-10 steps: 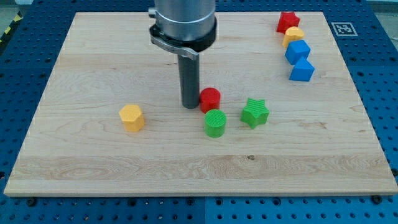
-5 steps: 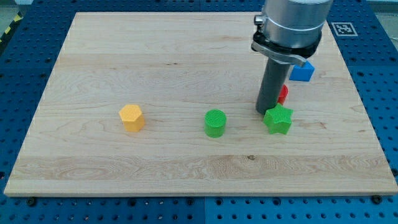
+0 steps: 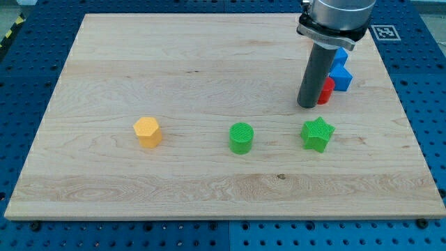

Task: Place the red circle below the triangle

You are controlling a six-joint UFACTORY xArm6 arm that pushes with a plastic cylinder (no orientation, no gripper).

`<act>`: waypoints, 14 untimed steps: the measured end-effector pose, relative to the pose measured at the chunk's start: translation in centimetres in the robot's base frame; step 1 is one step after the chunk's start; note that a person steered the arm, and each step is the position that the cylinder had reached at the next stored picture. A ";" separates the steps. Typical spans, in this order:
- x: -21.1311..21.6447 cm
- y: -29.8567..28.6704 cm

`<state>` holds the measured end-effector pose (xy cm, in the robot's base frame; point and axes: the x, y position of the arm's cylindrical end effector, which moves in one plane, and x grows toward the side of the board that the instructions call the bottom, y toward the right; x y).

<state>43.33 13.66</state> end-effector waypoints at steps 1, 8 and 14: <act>-0.6 0.0; -3.6 3.6; 1.8 0.2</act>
<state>45.13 13.82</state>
